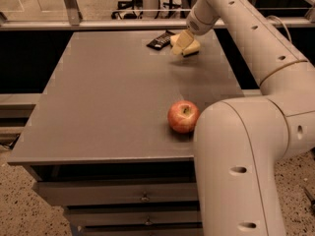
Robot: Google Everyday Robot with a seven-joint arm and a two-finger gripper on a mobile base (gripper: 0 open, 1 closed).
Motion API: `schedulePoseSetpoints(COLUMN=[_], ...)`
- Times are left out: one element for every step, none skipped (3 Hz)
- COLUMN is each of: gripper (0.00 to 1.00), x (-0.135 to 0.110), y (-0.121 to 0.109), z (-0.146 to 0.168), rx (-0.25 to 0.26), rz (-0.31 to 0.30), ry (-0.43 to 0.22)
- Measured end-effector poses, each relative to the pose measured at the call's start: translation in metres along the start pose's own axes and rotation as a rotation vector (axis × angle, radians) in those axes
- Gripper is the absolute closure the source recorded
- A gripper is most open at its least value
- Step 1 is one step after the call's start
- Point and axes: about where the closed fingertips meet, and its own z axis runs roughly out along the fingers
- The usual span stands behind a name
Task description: Move sponge near rxbar chocolate
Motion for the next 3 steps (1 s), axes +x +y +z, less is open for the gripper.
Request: schedulePoseSetpoints(gripper=[0.00,0.00,0.00], x=[-0.003,-0.005,0.000], y=[0.006,0.011,0.013], z=[-0.039,-0.073,-0.116], rx=[-0.078,-0.128,-0.171], rz=[0.011,0.015,0.044], ry=[-0.104,-0.204,-0.354])
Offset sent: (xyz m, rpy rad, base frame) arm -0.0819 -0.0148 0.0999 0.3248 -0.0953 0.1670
